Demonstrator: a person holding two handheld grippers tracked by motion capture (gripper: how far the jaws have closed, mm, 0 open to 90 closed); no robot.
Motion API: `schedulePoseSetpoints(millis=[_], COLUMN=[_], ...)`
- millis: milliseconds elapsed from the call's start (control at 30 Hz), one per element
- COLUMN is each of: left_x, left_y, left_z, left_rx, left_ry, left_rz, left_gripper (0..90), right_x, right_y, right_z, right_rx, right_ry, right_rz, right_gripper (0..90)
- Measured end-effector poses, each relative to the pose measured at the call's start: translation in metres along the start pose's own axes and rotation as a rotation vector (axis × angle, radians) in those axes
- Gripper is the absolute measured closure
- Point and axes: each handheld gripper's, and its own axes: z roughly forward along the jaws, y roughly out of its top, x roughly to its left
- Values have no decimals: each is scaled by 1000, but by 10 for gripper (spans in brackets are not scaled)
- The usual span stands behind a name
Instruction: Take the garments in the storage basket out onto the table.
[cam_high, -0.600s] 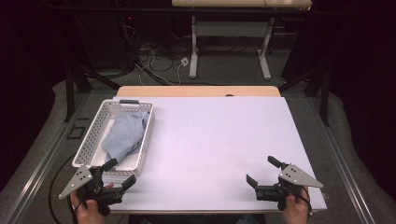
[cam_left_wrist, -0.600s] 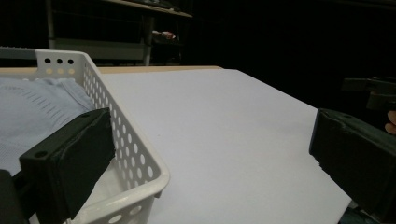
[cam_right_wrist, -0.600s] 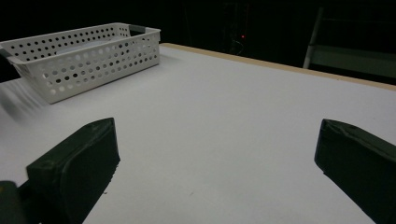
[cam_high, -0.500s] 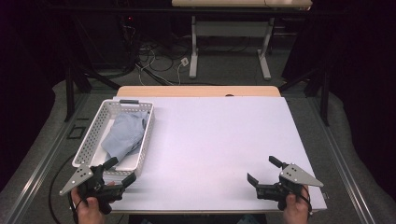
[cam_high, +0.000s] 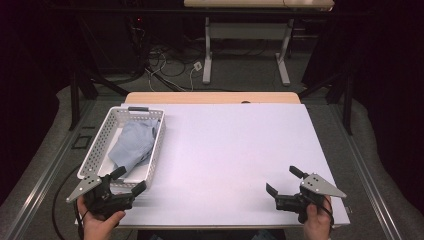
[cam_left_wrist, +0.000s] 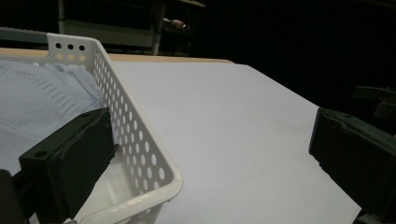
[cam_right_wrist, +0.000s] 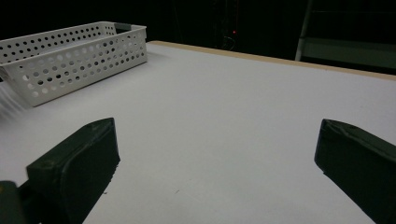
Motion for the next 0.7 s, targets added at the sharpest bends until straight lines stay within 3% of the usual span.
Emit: schedulePoseSetpoints(millis=[133,300,700], left_x=[-3,-4,8], left_y=[6,15,41], left_z=[-2,0,12], left_rx=[5,26,60], left_ry=[-3,15,47], left_rz=[-20,-21,-51], left_gripper=[5,5,6], right_x=[3,5,5], right_y=[0,2,0], right_z=[-1,-2,4], right_rx=[6,3,14], right_ry=[4,0,21], right_rz=[18,-3,-2], right_gripper=[0,0,0])
